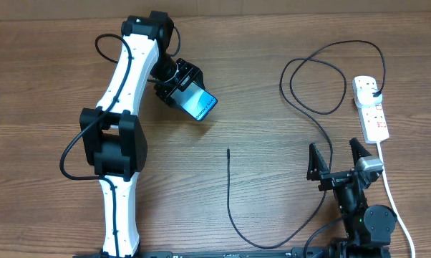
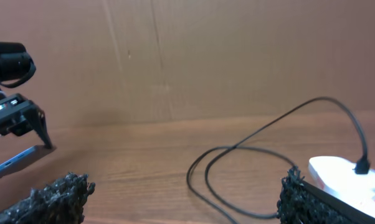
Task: Plug charger to phone and switch on socket
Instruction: 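Swing the right gripper toward the phone held by the left gripper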
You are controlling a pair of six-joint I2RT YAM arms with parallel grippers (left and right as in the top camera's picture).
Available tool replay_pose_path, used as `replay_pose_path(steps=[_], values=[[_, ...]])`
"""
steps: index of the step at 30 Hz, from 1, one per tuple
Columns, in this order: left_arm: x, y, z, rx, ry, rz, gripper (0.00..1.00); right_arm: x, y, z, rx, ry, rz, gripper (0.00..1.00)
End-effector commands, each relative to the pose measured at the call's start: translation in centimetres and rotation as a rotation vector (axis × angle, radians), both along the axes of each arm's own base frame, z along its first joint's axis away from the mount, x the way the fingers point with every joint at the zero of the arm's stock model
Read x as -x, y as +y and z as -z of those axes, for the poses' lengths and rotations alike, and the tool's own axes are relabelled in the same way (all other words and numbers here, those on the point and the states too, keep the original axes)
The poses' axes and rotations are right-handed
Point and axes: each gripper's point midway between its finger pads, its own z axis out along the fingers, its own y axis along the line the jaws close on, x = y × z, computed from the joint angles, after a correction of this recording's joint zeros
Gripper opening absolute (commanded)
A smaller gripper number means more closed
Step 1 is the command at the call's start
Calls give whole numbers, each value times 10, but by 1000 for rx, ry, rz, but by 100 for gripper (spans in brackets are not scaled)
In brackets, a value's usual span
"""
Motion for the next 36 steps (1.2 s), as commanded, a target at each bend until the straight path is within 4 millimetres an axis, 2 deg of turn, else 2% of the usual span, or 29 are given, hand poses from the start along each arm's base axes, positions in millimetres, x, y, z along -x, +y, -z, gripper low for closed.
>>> replay_pose_path(steps=[1,8,11,16,17,19,24,28,32,36], values=[[-6,-3,-10,15,-45,23,4,7,4,-35,-17,-48,-21,100],[-6,-3,-10,16,-47,26,4,-4,8,-64,-21,17,-48,100],[-6,-3,-10,16,-48,26,4,-24,17,-74,-31,128,-106,100],[-8,-3,-10,17,-57,25,4,-54,47,-99,-60,225,-314,100],[-9,-4,-10,18,-60,24,4,-60,54,-105,-82,242,-362,100],[-12,-4,-10,19,-68,17,4,-82,62,-111,-241,339,-415,100],[-15,-7,-10,17,-62,-26,4,-115,66,-93,-549,521,-409,100],[-18,-13,-10,18,-63,-54,4,-132,67,-65,-806,680,-351,100],[-19,-20,-10,16,-52,-87,4,-148,60,-38,-850,735,-280,100],[-16,-27,-10,11,-26,-120,4,-150,71,-19,-919,825,-320,100]])
